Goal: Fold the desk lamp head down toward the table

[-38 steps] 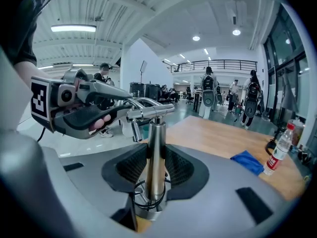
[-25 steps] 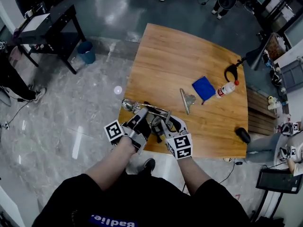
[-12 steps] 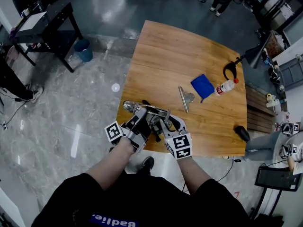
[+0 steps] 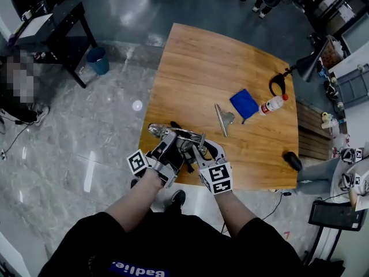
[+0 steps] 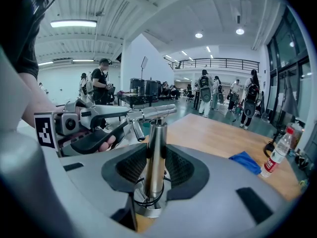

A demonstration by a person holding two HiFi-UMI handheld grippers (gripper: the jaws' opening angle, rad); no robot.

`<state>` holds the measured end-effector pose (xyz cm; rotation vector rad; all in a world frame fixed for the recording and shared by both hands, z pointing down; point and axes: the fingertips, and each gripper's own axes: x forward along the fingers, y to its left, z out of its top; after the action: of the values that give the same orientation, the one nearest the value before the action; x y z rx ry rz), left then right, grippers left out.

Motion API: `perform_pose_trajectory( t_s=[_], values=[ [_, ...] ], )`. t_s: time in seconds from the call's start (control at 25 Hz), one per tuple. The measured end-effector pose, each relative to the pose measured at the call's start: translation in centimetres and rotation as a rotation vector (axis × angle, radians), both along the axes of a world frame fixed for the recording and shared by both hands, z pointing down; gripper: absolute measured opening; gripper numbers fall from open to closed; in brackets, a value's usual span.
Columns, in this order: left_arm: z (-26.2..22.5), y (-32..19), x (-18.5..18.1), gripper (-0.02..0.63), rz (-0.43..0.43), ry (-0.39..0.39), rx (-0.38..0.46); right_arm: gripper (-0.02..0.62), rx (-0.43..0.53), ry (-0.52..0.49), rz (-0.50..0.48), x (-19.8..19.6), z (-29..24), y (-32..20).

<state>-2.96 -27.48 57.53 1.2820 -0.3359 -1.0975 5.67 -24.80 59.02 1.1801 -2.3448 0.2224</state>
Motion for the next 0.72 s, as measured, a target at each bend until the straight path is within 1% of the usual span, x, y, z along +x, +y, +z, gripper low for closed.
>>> perform_pose_trajectory(
  t_s=[0.08, 0.2, 0.24, 0.28, 0.32, 0.4, 0.56, 0.72],
  values=[
    [0.1, 0.0, 0.1, 0.063, 0.013, -0.02, -0.001, 0.118, 0.001, -0.002, 0.0, 0.0, 0.0, -0.1],
    [0.2, 0.2, 0.2, 0.094, 0.043, -0.073, -0.01, 0.118, -0.004, 0.001, -0.001, -0.1, 0.2, 0.0],
    [0.1, 0.2, 0.1, 0.121, 0.048, -0.089, -0.009, 0.118, -0.006, 0.003, -0.005, -0.2, 0.3, 0.0],
    [-0.1, 0.2, -0.2, 0.173, 0.047, -0.102, -0.005, 0.118, -0.007, 0.005, -0.009, -0.3, 0.4, -0.1],
    [-0.3, 0.1, -0.5, 0.207, 0.043, -0.116, -0.002, 0.118, -0.007, 0.006, -0.013, -0.4, 0.5, -0.2],
    [-0.6, 0.2, -1.2, 0.237, 0.036, -0.156, 0.004, 0.118, -0.009, 0.002, -0.019, -0.5, 0.6, -0.4],
    [-1.5, 2.3, -2.2, 0.244, 0.043, -0.256, 0.038, 0.12, -0.007, -0.023, -0.034, -0.4, 0.6, -0.2],
    [-3.1, 6.1, -2.2, 0.244, 0.071, -0.389, 0.096, 0.12, 0.008, -0.063, -0.041, 0.6, 0.1, 1.0]
  ],
)
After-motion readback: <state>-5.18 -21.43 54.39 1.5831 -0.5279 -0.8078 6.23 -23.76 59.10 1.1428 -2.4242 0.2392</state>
